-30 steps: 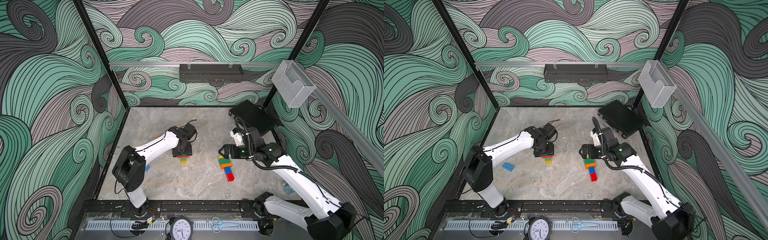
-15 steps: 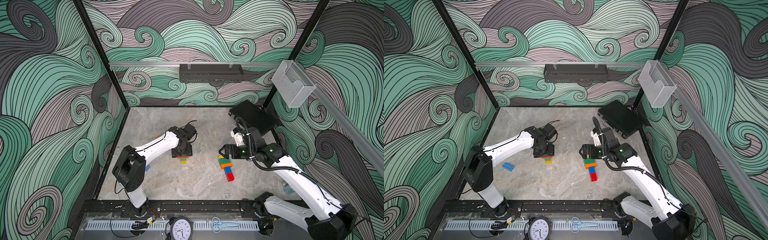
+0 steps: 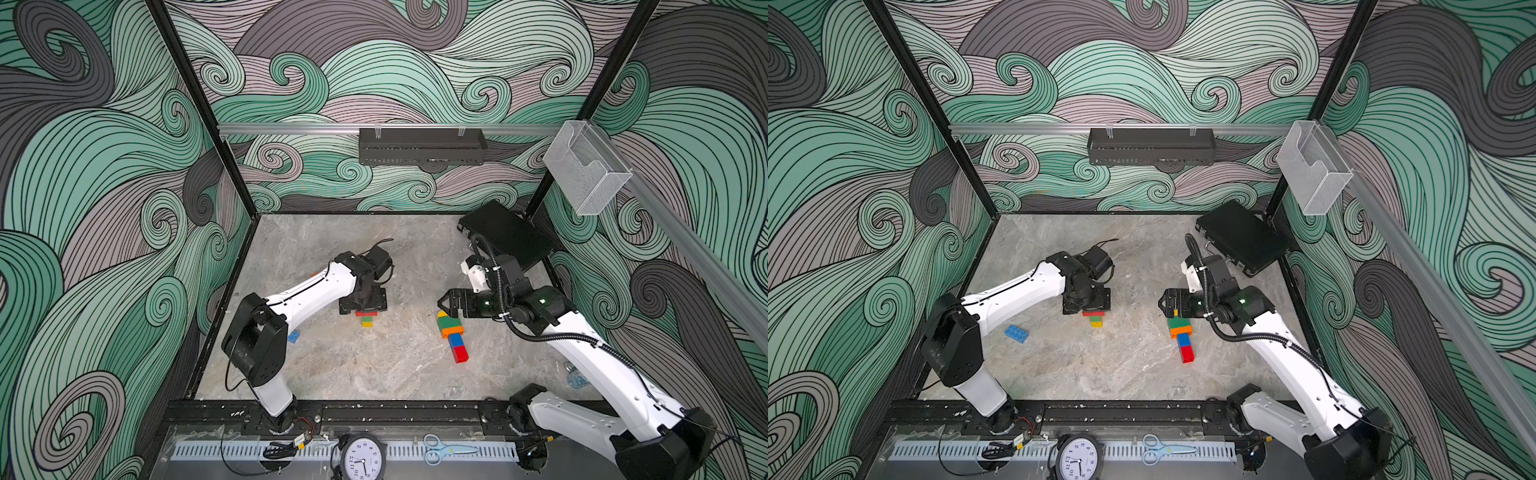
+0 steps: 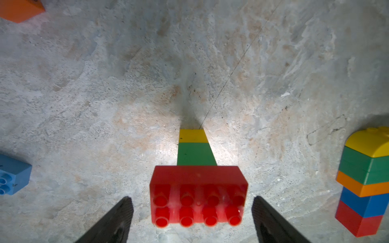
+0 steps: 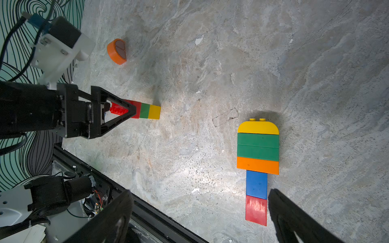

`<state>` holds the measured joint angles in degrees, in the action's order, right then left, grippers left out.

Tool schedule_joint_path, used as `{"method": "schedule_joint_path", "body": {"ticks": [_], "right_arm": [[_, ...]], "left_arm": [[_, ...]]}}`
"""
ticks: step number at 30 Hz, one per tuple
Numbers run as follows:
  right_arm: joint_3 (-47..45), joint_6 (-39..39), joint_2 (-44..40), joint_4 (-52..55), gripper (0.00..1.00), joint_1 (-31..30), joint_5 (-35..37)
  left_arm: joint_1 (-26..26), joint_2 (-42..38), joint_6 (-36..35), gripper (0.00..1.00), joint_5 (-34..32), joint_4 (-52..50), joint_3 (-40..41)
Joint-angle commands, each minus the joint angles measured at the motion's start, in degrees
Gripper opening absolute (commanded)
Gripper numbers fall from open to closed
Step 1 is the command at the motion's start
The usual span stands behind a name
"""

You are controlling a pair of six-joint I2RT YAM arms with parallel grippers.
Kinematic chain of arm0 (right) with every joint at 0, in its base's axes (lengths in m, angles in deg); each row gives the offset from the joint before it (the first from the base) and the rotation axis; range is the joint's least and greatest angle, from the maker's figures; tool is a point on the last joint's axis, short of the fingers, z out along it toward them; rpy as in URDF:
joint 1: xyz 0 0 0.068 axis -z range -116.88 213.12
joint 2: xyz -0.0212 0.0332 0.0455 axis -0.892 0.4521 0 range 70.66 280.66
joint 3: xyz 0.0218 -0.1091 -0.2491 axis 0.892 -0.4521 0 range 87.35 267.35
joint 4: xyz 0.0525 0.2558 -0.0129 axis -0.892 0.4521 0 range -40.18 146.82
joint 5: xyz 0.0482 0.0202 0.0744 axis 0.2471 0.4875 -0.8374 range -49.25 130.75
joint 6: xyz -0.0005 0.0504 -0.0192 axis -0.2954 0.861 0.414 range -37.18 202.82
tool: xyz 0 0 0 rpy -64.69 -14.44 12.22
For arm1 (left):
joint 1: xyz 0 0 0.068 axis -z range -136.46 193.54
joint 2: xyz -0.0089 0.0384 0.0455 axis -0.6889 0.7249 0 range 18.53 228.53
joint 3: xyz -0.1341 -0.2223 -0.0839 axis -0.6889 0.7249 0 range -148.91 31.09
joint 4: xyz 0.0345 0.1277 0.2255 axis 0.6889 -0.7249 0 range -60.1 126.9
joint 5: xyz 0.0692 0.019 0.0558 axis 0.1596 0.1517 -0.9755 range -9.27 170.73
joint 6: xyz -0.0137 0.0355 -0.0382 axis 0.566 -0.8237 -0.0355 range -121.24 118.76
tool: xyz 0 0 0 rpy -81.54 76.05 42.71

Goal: Assemble an ice cream with lego
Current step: Assemble the lego brick with the lego brick, then pick up the lego brick from the center of the board.

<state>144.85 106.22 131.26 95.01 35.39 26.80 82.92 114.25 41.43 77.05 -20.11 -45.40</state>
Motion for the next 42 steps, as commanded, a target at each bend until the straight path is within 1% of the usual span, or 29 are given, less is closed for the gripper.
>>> {"method": "schedule_joint_path", "body": {"ticks": [1, 8, 13, 17, 20, 24, 28, 33, 37, 42], "right_arm": [[0.49, 0.08, -0.57, 0.43, 0.99, -0.03, 0.59], [0.89, -0.11, -0.49, 0.32, 0.99, -0.05, 0.27], [0.79, -0.26, -0.39, -0.28, 0.99, -0.06, -0.27], [0.86, -0.54, -0.63, -0.6, 0.99, -0.02, -0.6], [0.72, -0.9, -0.66, -0.84, 0.99, 0.04, -0.72], [0.41, -1.33, -0.51, -1.52, 0.99, 0.07, -0.95], [1.12, -1.99, -0.31, -1.17, 0.99, 0.11, -0.73], [1.1, -2.49, -1.08, -0.81, 0.99, 0.13, -0.11], [0.8, -2.48, -1.6, -0.75, 0.99, 0.22, 0.2], [0.61, -2.66, -2.31, -0.32, 0.99, 0.4, 0.68]], "left_arm": [[0.59, -3.76, 0.54, 0.93, -1.01, -3.11, -1.72], [0.18, -10.58, 3.21, 0.98, -5.45, -8.13, 0.98], [-2.53, -16.99, 5.71, 0.99, -7.56, -9.9, 5.84], [-8.71, -23.41, 6.28, 0.98, -3.0, -5.91, 15.74], [-11.82, -28.19, 7.72, 0.99, -3.73, -3.78, 22.68], [-14.36, -33.21, 8.39, 0.98, -5.16, 1.67, 30.42], [-18.64, -34.89, 8.15, 0.98, -4.67, 5.81, 35.42], [-24.51, -35.07, 7.87, 0.98, -3.63, 10.94, 40.46], [-26.93, -33.22, 7.36, 0.99, -3.49, 15.39, 42.25], [-29.06, -29.69, 4.39, 0.98, -3.83, 19.88, 42.15]]}}
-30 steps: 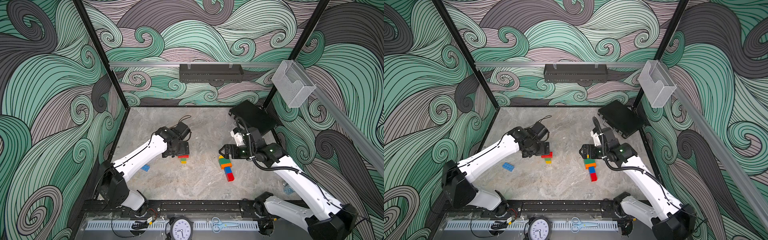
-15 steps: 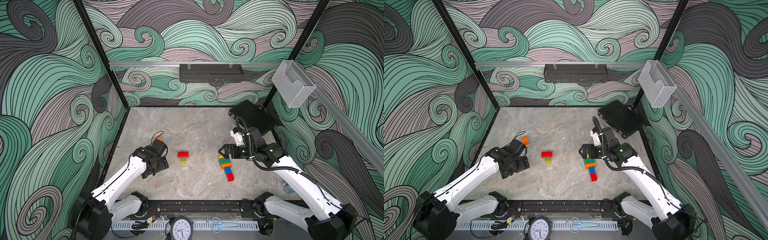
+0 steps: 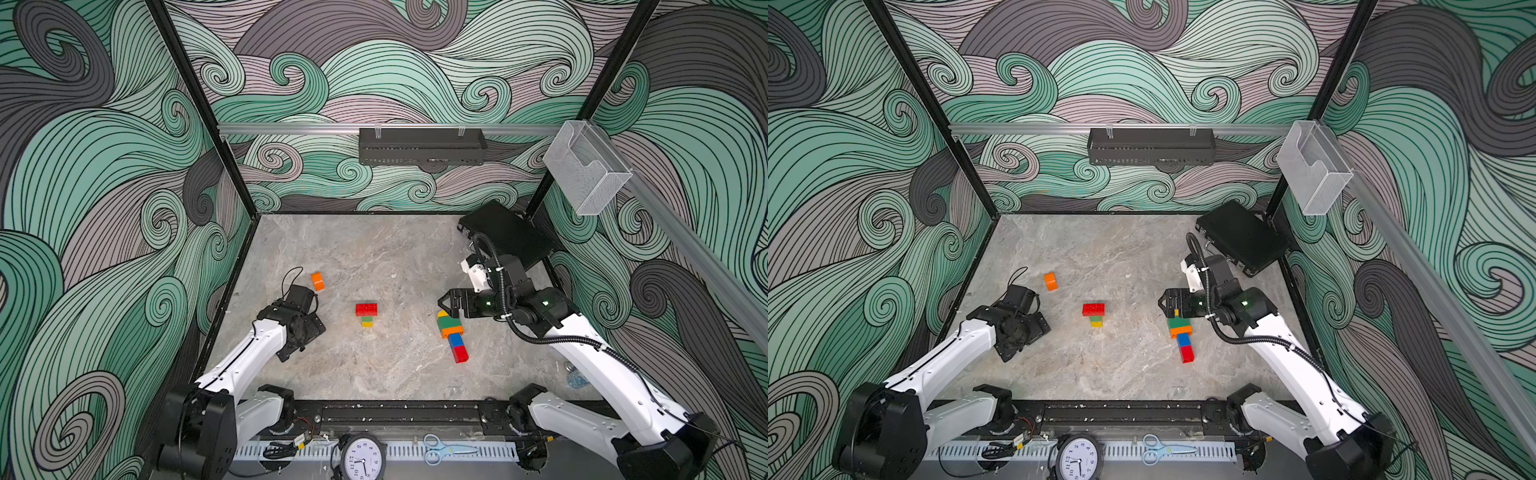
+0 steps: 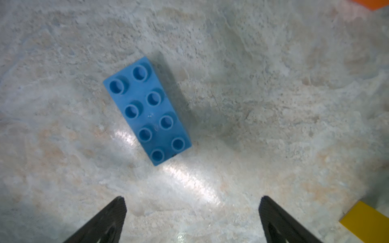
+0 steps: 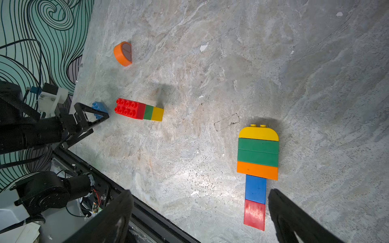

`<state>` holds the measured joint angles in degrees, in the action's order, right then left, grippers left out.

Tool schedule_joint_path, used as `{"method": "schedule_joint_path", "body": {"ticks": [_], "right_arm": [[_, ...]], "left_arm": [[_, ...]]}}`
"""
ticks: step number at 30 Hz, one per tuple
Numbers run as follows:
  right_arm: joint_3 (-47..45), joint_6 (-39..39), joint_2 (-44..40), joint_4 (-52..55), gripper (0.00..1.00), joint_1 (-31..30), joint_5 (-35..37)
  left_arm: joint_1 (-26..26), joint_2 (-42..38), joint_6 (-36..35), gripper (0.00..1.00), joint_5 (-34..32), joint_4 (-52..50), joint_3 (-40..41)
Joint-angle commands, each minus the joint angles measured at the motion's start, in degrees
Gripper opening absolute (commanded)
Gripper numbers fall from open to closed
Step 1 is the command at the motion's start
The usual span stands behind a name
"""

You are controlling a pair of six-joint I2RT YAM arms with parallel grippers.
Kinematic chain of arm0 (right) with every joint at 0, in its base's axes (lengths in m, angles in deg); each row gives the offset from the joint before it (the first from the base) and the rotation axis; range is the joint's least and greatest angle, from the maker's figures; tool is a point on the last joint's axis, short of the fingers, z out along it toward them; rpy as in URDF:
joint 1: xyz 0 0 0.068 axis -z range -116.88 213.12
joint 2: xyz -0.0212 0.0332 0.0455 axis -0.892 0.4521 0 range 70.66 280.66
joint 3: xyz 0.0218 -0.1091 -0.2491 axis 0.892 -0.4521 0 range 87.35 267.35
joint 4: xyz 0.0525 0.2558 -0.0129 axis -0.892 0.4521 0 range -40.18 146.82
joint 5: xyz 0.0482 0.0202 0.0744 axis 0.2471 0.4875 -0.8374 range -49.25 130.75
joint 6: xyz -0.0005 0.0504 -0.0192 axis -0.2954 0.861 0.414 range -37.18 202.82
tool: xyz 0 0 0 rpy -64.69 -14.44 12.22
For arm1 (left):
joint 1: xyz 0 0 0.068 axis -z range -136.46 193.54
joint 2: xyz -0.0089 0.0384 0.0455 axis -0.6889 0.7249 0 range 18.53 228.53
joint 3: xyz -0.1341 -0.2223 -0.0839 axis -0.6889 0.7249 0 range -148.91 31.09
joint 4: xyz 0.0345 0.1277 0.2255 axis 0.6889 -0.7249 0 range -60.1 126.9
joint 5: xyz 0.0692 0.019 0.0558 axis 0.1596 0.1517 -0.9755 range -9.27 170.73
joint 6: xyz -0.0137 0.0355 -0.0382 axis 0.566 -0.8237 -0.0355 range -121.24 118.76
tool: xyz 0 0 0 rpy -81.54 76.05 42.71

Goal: Assemble an ice cream with lego
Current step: Pick up the lego brick from the center of the board.

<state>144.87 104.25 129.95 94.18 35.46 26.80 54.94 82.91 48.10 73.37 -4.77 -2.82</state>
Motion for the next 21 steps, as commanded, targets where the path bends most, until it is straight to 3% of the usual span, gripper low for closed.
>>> {"method": "schedule_joint_path", "body": {"ticks": [1, 12, 21], "right_arm": [[0.64, -0.77, -1.09, 0.55, 0.99, 0.38, 0.76], [0.63, -0.51, -1.8, 1.65, 0.99, 0.63, 1.2], [0.24, 0.16, -1.98, 1.61, 0.99, 0.59, 1.03]], "left_arm": [[-1.28, 2.43, -2.84, 0.99, 0.08, 5.11, -0.68], [-2.17, 15.23, -5.72, 0.99, 6.28, 11.59, -7.13], [-2.19, 21.71, -6.82, 0.99, 2.56, 10.5, -13.4]]}}
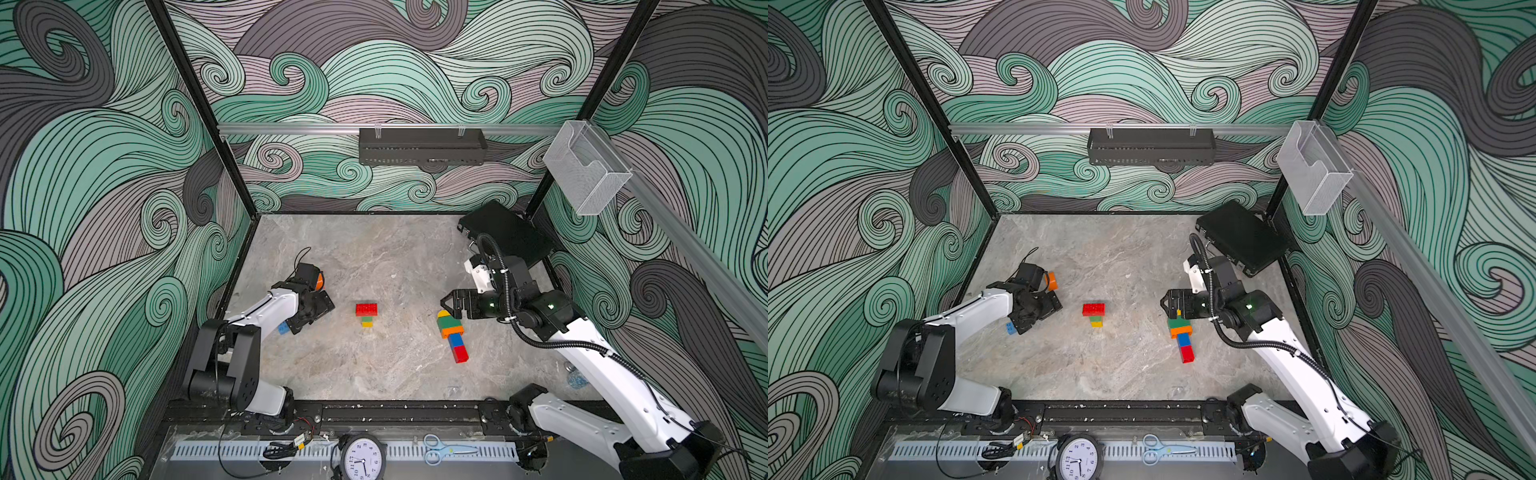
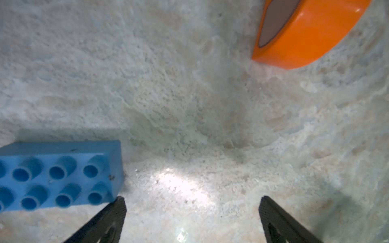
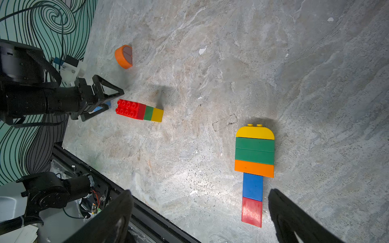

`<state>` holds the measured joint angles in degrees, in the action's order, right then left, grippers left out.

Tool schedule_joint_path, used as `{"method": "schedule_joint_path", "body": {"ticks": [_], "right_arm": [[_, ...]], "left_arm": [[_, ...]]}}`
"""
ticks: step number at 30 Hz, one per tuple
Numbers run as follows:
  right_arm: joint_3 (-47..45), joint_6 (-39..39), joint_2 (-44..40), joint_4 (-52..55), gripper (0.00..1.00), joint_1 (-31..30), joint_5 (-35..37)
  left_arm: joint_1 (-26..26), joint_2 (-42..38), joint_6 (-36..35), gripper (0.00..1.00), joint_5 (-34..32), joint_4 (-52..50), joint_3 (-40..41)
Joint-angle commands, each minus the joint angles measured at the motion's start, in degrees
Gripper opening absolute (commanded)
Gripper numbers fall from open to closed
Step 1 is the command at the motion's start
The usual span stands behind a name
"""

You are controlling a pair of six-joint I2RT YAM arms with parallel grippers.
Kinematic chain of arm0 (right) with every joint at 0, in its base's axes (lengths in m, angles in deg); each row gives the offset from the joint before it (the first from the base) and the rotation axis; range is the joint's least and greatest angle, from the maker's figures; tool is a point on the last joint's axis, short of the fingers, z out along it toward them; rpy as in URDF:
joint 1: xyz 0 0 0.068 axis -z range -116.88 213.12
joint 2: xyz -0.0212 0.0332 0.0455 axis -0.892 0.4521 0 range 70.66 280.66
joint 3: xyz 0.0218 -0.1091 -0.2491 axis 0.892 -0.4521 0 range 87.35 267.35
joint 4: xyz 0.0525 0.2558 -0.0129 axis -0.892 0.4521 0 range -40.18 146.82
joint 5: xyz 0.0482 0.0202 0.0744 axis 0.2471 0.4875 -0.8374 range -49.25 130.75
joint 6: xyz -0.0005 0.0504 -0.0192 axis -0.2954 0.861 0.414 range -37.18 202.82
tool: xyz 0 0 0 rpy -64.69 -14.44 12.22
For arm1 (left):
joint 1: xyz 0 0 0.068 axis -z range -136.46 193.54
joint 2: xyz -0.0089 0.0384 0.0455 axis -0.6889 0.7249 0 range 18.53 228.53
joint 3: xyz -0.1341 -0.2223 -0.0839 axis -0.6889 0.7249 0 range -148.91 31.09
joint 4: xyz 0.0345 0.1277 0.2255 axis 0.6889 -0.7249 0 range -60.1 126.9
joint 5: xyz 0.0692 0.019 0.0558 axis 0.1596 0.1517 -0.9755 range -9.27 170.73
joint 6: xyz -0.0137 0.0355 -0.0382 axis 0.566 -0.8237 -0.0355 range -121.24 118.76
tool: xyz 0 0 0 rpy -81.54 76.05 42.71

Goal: Assemble an ice cream with lego
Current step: Pick up the lego brick from the center of the board.

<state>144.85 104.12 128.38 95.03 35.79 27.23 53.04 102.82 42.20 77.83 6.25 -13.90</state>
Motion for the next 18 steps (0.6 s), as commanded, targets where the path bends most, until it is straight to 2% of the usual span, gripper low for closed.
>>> {"method": "schedule_joint_path", "body": {"ticks": [1, 4, 12, 16, 18], "right_arm": [[0.29, 0.32, -0.33, 0.67, 0.99, 0.26, 0.6], [0.51, 0.1, -0.41, 1.09, 0.99, 0.26, 0.68], [-0.21, 0.32, -1.02, 0.6, 0.99, 0.26, 0.03], [0.1, -0.34, -0.73, 0.15, 0.99, 0.33, -0.35], [0.31, -0.69, -0.85, 0.22, 0.99, 0.35, -0.32]], "left_arm": [[-0.27, 2.24, -0.9, 0.99, -2.17, -1.0, -2.83], [-0.27, 2.08, -0.62, 0.99, -3.62, -4.75, -4.6], [-1.44, -2.09, -1.43, 0.99, -12.66, -24.22, -8.04], [-5.05, -2.43, -3.41, 0.98, -12.36, -25.82, -7.95], [-8.83, -3.78, -4.6, 0.98, -9.24, -23.8, -6.25]]}}
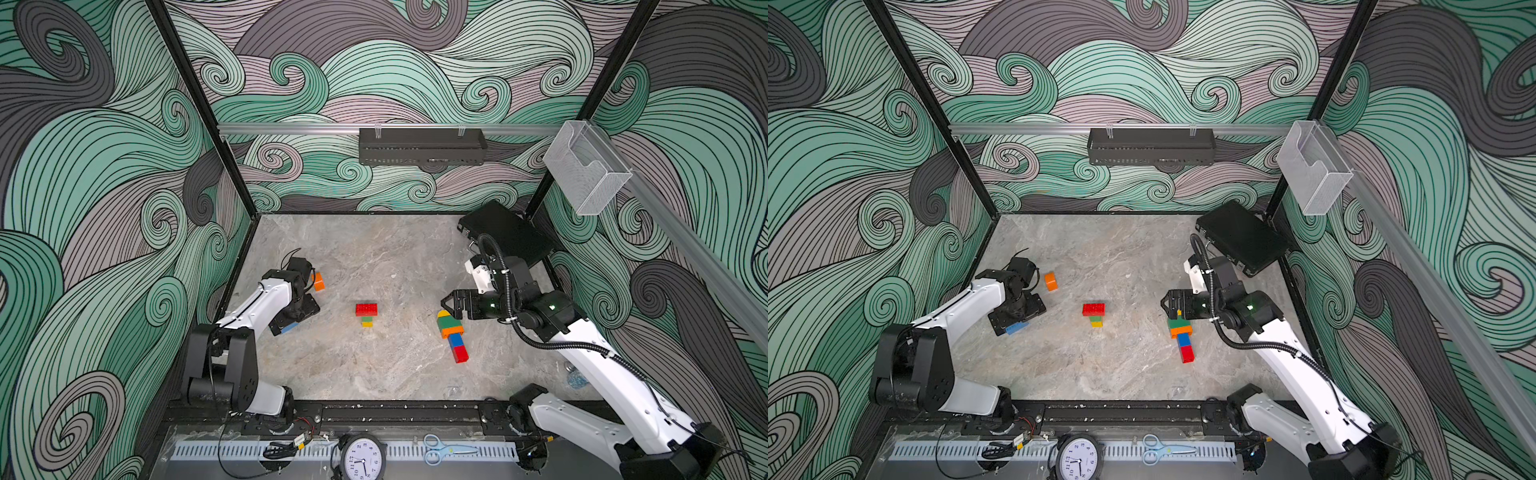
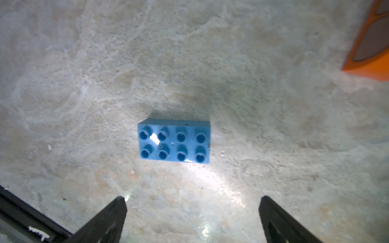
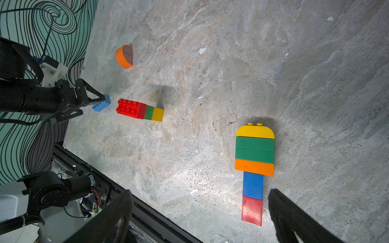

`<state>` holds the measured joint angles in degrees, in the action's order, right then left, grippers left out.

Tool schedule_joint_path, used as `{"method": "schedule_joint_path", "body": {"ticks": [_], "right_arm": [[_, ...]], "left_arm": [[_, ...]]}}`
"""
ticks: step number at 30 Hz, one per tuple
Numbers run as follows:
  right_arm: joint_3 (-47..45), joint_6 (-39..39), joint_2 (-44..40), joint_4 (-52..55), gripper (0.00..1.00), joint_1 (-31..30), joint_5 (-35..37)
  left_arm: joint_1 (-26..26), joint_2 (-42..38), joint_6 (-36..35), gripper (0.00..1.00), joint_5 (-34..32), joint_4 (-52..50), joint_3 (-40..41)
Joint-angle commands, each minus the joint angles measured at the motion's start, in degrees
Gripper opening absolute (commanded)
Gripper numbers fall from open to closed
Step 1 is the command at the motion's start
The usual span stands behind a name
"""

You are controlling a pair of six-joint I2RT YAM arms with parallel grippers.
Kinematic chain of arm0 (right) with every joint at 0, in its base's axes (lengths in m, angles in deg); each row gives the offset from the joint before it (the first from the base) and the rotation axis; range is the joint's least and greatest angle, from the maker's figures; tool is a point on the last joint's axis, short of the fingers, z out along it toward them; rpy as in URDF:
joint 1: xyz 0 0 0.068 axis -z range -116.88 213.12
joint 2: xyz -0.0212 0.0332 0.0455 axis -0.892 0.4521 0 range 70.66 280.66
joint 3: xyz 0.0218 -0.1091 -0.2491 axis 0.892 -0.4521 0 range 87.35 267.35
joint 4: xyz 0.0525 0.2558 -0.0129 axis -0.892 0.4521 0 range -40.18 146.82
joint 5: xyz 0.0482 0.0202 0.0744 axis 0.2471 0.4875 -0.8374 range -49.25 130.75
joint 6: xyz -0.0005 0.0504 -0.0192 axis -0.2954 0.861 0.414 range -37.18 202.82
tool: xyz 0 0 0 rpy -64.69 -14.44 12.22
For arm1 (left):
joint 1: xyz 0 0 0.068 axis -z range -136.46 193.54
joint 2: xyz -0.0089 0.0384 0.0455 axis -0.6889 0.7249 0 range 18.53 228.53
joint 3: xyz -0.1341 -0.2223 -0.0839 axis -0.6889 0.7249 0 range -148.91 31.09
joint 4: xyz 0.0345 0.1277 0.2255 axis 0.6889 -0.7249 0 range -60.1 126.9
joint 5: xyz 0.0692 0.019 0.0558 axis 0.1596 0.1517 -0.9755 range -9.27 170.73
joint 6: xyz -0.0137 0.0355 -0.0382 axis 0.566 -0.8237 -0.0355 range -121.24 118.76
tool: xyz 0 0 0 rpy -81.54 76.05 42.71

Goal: Assemble an ice cream with lego
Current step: Pick up the lego brick from the center of the board.

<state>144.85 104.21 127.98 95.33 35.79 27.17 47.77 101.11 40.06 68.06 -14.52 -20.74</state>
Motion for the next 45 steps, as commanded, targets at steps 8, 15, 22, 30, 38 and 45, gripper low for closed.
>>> {"method": "schedule_joint_path", "body": {"ticks": [8, 15, 22, 30, 38, 45], "right_arm": [[1.16, -2.04, -1.9, 0.04, 0.99, 1.11, -0.59], [2.53, -3.96, -3.1, 1.59, 0.99, 2.78, -1.49], [2.06, -5.04, -3.97, 2.31, 0.99, 4.72, -2.86], [2.1, -5.48, -2.99, 2.05, 0.99, 5.61, -4.14], [2.54, -4.97, -2.04, 1.55, 0.99, 5.62, -4.87], [3.23, -4.73, -1.95, 2.16, 0.99, 5.62, -4.87]], "left_arm": [[-9.5, -3.94, -8.1, 0.96, 10.88, 11.34, 5.19], [-10.02, 2.42, -10.35, 0.94, 11.98, 14.53, 3.75], [-7.53, 3.9, -10.98, 0.92, 12.91, 15.79, 3.81], [-4.21, 4.06, -10.02, 0.92, 8.14, 13.14, 2.85], [-4.19, 6.59, -4.99, 0.91, 5.45, 10.5, 1.12], [-4.14, 7.29, 0.08, 0.9, 5.24, 9.55, 1.78]]}}
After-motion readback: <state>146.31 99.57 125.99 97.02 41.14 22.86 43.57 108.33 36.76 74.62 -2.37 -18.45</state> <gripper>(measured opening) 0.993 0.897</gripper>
